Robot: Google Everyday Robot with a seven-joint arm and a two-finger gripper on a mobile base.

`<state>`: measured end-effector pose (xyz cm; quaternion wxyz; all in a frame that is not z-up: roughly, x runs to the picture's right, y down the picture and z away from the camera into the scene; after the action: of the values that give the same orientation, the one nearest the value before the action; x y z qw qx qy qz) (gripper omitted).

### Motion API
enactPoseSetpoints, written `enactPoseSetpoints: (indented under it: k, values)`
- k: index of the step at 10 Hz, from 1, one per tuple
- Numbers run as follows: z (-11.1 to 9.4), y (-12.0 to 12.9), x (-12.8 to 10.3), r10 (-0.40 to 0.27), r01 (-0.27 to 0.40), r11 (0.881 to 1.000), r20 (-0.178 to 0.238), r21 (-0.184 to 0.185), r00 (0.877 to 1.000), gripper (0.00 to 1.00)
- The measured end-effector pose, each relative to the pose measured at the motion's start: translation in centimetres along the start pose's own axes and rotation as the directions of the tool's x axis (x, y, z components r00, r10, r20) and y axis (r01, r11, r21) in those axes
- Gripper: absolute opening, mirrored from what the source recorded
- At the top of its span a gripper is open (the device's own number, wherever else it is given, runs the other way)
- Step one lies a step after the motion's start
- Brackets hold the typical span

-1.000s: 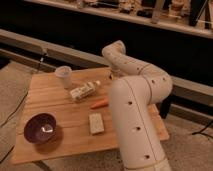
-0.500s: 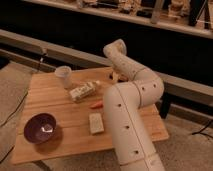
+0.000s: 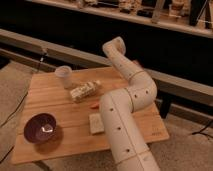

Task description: Push the eraser across the table

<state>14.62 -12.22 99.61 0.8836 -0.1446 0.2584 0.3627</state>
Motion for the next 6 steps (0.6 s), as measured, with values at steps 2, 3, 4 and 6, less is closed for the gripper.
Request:
enactPoseSetpoints:
  k: [2,3,4,6]
  values:
    - [-1.0,-0.4,-0.6,-0.001,0.001,1.000,0.007,0.022,1.000,0.65]
    - [-1.1,-0.4,-0.5,0.000,0.000,1.000,0.003,0.022,1.000,0.65]
    - [-1.3,-0.3,-0.4,0.004,-0.004,1.000,0.001,0.017,1.000,0.65]
    - [-1.5,-0.3,-0.1,0.009,-0.009,1.000,-0.007,0.010,1.000,0.65]
